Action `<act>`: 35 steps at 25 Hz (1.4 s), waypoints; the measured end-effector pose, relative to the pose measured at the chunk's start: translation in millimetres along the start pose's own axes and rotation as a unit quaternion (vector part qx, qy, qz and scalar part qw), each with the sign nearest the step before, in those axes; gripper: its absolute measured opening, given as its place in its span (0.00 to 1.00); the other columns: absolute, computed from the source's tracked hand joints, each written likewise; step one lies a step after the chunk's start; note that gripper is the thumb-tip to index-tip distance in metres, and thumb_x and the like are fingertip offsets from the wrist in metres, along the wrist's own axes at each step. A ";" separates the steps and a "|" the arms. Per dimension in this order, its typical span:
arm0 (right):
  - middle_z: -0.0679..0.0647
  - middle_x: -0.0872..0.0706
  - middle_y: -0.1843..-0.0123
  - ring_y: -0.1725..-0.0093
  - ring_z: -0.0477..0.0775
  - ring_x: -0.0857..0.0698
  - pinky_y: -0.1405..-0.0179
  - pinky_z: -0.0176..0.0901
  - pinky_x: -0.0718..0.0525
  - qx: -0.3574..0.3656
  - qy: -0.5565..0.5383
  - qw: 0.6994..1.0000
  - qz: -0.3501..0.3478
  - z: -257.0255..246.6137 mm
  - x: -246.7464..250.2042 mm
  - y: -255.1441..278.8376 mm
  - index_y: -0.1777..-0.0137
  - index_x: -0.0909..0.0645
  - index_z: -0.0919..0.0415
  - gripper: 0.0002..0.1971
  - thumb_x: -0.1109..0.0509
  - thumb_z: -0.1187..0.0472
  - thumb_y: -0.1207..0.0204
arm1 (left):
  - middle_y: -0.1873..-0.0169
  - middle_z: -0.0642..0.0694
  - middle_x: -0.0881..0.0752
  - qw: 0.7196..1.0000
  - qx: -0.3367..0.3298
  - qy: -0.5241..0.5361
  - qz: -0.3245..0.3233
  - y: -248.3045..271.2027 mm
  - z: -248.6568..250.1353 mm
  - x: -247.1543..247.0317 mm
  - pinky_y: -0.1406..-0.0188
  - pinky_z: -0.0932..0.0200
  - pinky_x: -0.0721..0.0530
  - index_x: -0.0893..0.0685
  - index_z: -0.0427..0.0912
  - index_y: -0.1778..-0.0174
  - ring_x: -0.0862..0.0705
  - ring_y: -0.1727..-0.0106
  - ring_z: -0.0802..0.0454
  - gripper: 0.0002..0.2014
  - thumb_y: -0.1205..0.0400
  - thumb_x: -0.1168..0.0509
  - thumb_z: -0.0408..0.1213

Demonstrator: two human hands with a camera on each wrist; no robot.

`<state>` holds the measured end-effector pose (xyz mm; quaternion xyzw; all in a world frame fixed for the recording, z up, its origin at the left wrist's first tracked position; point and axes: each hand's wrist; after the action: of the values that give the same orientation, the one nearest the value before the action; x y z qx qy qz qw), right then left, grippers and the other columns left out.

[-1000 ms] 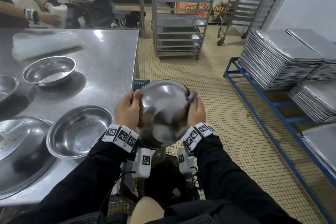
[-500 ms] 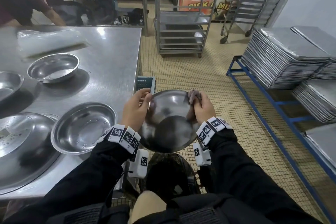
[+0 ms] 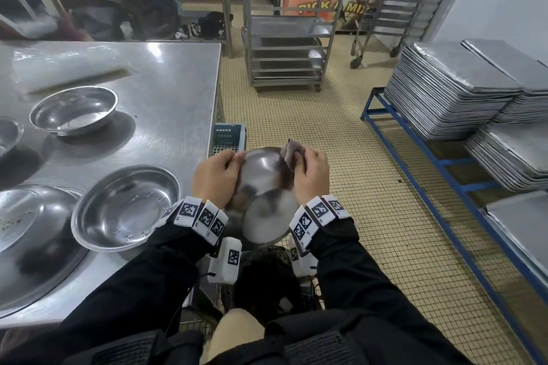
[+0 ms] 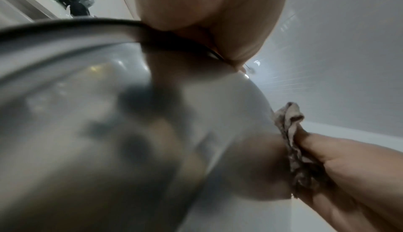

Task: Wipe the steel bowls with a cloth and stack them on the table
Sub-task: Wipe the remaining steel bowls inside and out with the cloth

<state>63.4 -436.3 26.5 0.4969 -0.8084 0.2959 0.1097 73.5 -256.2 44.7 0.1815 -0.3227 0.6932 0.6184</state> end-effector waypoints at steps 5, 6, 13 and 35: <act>0.56 0.26 0.37 0.44 0.47 0.25 0.47 0.31 0.22 0.022 0.018 0.999 0.044 -20.4 -8.8 26.4 0.31 0.26 0.56 0.18 0.35 0.56 0.20 | 0.75 0.47 0.21 0.999 0.029 0.044 0.013 4.8 12.1 -6.6 0.75 0.64 0.33 0.21 0.37 0.66 0.26 0.73 0.54 0.20 0.12 0.43 0.46; 0.56 0.25 0.35 0.40 0.50 0.24 0.41 0.39 0.21 0.073 0.057 0.995 0.043 -25.2 -13.1 31.6 0.32 0.25 0.54 0.16 0.37 0.54 0.19 | 0.76 0.48 0.22 0.998 0.027 0.053 0.021 6.3 14.4 -8.4 0.76 0.66 0.34 0.21 0.39 0.67 0.27 0.73 0.55 0.20 0.12 0.43 0.46; 0.57 0.22 0.35 0.37 0.54 0.25 0.39 0.42 0.30 -0.030 0.113 0.991 0.062 -14.7 -4.9 5.2 0.33 0.24 0.61 0.19 0.47 0.53 0.15 | 0.79 0.49 0.26 0.990 0.035 0.120 0.057 14.0 18.2 -7.2 0.76 0.66 0.34 0.21 0.39 0.69 0.31 0.76 0.57 0.21 0.13 0.42 0.46; 0.45 0.18 0.50 0.51 0.48 0.18 0.49 0.39 0.25 -0.246 -0.141 0.959 0.015 15.3 12.7 11.9 0.37 0.24 0.46 0.22 0.54 0.38 0.18 | 0.76 0.52 0.23 0.962 0.093 0.233 0.107 5.8 -1.1 5.0 0.76 0.73 0.30 0.16 0.47 0.65 0.28 0.75 0.62 0.18 0.14 0.41 0.50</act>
<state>48.7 -450.7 15.8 0.4791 -0.8708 0.0168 0.1092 67.2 -251.8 45.9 0.0366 -0.1214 0.8053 0.5791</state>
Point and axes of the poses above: each hand's wrist, its own y-axis away from the middle knuckle, its own x-axis out of the back of the hand, z = x × y
